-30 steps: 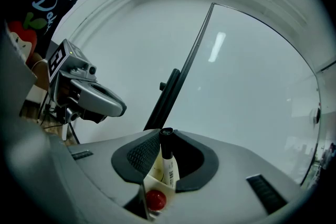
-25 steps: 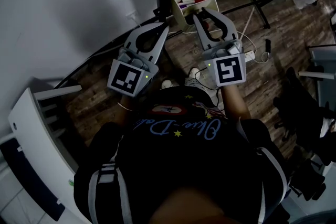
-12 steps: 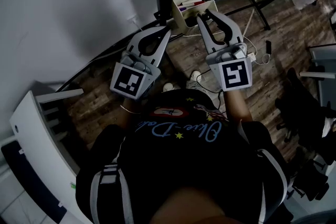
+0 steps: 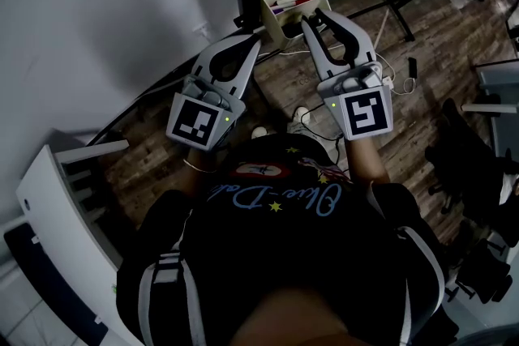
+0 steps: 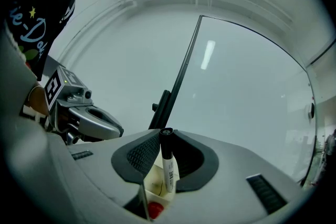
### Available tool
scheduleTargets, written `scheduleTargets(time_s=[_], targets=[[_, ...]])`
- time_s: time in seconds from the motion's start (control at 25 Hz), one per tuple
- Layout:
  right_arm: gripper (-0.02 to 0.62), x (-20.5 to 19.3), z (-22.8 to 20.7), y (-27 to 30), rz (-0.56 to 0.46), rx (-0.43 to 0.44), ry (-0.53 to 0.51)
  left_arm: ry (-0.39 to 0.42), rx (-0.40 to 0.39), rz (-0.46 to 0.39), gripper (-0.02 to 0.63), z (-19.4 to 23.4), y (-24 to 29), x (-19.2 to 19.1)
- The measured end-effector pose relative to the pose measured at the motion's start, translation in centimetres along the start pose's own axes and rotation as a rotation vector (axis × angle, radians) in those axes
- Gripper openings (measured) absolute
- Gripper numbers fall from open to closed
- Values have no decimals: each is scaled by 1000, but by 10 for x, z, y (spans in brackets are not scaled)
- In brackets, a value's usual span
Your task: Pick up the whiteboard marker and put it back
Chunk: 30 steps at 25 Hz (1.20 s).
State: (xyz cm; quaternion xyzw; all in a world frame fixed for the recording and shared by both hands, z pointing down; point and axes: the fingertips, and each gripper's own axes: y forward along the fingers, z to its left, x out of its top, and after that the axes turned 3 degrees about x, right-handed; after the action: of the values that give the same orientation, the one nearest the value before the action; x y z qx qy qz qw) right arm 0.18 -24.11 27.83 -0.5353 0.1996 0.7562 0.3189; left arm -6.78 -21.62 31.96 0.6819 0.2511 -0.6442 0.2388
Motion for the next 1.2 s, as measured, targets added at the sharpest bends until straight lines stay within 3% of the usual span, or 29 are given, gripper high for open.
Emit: scheduleTargets(time_s=[1.2], targets=[[69,11,-4,-9,-22,-22,40,27,-27,-1,15,-3,1,5]])
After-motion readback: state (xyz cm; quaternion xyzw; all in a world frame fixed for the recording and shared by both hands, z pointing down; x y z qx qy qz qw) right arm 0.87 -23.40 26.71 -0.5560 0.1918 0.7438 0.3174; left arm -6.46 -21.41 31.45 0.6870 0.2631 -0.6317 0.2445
